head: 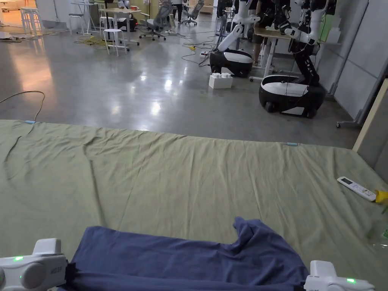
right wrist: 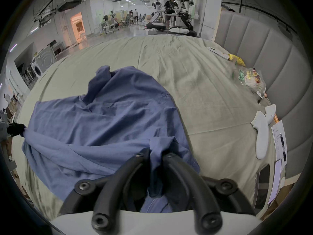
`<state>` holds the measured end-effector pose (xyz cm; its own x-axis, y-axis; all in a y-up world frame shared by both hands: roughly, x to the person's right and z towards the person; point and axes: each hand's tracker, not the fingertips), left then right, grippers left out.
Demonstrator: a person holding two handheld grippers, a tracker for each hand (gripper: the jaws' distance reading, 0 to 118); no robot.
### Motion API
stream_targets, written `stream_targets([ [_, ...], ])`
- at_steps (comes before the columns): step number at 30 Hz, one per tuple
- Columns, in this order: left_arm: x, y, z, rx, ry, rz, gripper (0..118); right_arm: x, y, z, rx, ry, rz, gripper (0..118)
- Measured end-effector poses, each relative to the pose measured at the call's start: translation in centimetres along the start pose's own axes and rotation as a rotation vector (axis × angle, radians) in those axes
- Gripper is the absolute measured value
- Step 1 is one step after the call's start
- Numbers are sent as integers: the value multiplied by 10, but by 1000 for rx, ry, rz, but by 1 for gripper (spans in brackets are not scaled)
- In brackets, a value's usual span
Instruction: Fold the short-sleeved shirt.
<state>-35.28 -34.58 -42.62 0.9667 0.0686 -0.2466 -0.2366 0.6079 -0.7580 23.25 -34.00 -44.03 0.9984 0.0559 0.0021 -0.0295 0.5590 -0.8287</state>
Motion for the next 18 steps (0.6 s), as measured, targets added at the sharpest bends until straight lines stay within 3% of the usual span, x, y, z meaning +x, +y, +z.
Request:
stream_targets([
  [2, 3, -6, 3, 11, 7, -20, 15, -2, -6, 3, 21, -24, 0, 49],
  [5, 3, -10, 12, 57, 6, -46, 56, -4, -14, 18, 115, -18, -28, 58],
  [8, 7, -13, 31, 136, -25, -48, 61, -15, -18, 47, 257, -33, -28, 62],
  [15, 34, -24, 104, 405, -55, -112, 61, -60, -28, 117, 619, -36, 68, 68],
  [17, 42, -28, 126, 494, -53, -127, 59, -73, -32, 138, 722, -58, 56, 64],
  [18, 47, -30, 137, 539, -52, -123, 56, -79, -34, 149, 776, -76, 45, 54],
])
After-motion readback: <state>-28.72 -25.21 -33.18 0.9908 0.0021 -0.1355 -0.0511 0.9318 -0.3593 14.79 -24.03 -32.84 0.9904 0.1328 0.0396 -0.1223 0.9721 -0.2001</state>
